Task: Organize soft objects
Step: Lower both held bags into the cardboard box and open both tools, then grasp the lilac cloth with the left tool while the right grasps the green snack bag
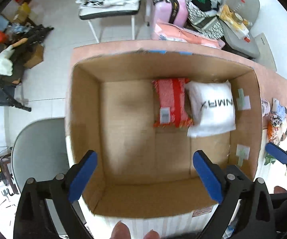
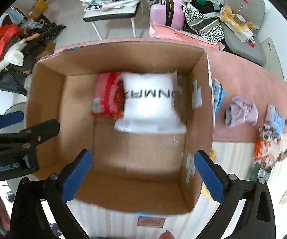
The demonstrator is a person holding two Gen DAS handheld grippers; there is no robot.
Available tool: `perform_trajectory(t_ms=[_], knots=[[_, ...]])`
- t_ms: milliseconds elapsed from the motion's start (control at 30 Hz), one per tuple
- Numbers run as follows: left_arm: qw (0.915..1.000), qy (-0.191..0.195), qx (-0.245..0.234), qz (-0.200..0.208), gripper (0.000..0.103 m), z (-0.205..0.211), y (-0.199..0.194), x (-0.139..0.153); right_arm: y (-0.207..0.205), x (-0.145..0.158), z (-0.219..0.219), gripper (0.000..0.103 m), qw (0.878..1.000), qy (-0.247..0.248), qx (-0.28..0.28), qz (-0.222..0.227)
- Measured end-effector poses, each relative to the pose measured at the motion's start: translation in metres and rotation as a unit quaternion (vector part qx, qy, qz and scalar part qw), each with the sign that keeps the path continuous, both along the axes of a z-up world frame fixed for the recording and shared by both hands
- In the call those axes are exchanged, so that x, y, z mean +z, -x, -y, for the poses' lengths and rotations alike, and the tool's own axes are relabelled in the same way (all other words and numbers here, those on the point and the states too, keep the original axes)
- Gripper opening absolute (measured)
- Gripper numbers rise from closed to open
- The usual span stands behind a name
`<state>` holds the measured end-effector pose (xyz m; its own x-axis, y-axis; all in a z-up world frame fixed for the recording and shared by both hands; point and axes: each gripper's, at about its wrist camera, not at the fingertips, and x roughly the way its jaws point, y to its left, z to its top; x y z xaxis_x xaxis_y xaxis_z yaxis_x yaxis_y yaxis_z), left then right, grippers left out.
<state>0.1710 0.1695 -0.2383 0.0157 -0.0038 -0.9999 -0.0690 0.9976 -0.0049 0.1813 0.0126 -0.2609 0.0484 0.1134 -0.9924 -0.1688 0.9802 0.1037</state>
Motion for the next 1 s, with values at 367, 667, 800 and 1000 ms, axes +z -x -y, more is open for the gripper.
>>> perform_trajectory(t_ms=[367,667,800,1000], knots=[[0.9940,-0.022,0.022,0.105,0.098,0.004,0.082,0.060,0.082,0.067,0.018,0.103,0.995,0.007,-0.011,0.103],[0.9868,-0.033,0.028,0.156,0.098,0.007,0.125,0.110,0.131,0.117,0.037,0.103,0.989,-0.029,-0.025,0.146],[0.9856,-0.046,0.040,0.158,0.098,0.013,0.136,0.117,0.142,0.127,0.043,0.103,0.985,-0.059,-0.015,0.163],[0.9849,-0.058,0.031,0.160,0.103,0.051,0.131,0.117,0.148,0.127,0.070,0.103,0.982,-0.073,0.011,0.174]])
